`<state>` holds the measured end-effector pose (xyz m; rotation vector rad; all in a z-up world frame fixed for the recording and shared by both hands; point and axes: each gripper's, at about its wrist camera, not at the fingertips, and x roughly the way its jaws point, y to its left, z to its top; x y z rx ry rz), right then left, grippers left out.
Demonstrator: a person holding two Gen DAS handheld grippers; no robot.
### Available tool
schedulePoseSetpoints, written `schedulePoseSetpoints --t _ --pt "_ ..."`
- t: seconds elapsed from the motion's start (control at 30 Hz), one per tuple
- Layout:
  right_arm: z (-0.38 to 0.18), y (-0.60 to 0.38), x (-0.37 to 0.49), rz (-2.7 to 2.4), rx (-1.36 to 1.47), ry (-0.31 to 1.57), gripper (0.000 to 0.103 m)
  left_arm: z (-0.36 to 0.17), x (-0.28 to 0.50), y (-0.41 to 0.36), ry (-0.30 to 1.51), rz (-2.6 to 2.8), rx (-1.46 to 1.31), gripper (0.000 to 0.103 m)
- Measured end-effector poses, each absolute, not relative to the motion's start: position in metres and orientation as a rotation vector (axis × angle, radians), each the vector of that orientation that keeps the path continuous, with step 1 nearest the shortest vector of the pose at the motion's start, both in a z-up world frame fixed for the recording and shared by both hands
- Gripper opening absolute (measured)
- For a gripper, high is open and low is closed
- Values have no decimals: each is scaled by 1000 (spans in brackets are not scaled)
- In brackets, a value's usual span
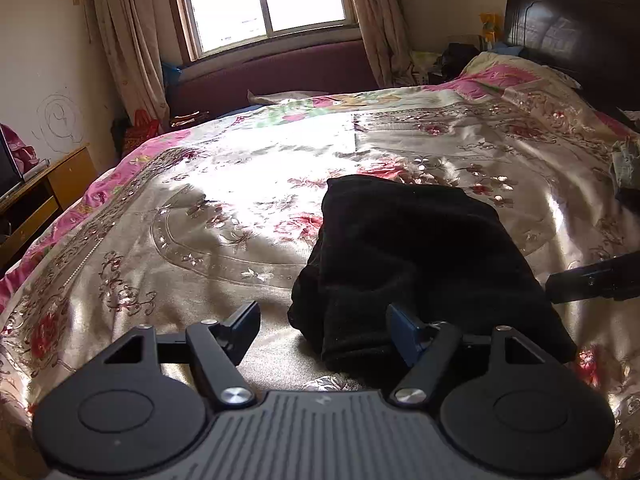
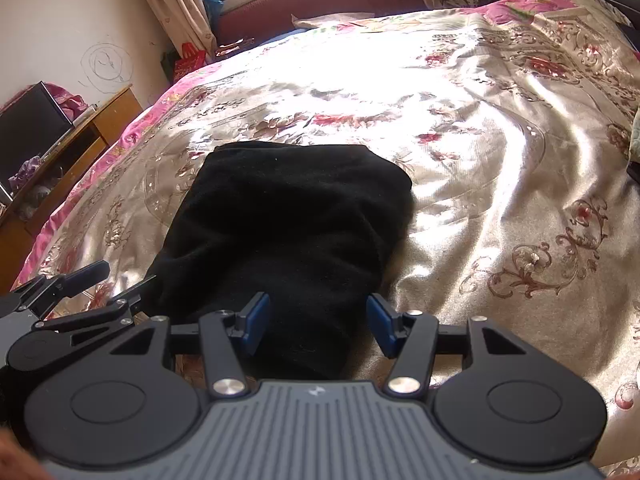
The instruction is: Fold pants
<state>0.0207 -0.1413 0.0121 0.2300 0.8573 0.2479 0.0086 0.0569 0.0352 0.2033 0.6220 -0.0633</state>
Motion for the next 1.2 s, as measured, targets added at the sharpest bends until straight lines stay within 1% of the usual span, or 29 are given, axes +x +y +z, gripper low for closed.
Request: schedulePoseSetpoints --t 0.07,0.23,0.43,0.7,0.77,0.87,0.93,1.07,1.13,1.2 --pt "12 -142 21 248 229 857 56 30 13 56 634 -62 221 87" --pt "12 -143 21 244 225 863 56 17 24 58 688 -48 233 88" --pt "4 -148 22 227 229 878 56 16 29 60 693 -35 237 97" --pt "-2 -172 43 166 266 867 57 33 36 68 619 -59 235 96" --pt "-10 -173 55 163 271 892 58 29 45 71 628 -57 233 96" --pt "-21 -171 70 160 299 933 58 21 62 76 659 -65 225 97" --pt "-21 -167 74 177 309 929 58 22 70 75 669 -86 221 97" --pt "-24 -158 86 190 279 920 58 14 96 73 716 -62 241 101" --pt "-28 -161 95 178 310 917 58 10 103 70 711 -59 250 103" --pt "-34 -165 107 180 366 930 58 6 108 69 712 -64 265 103"
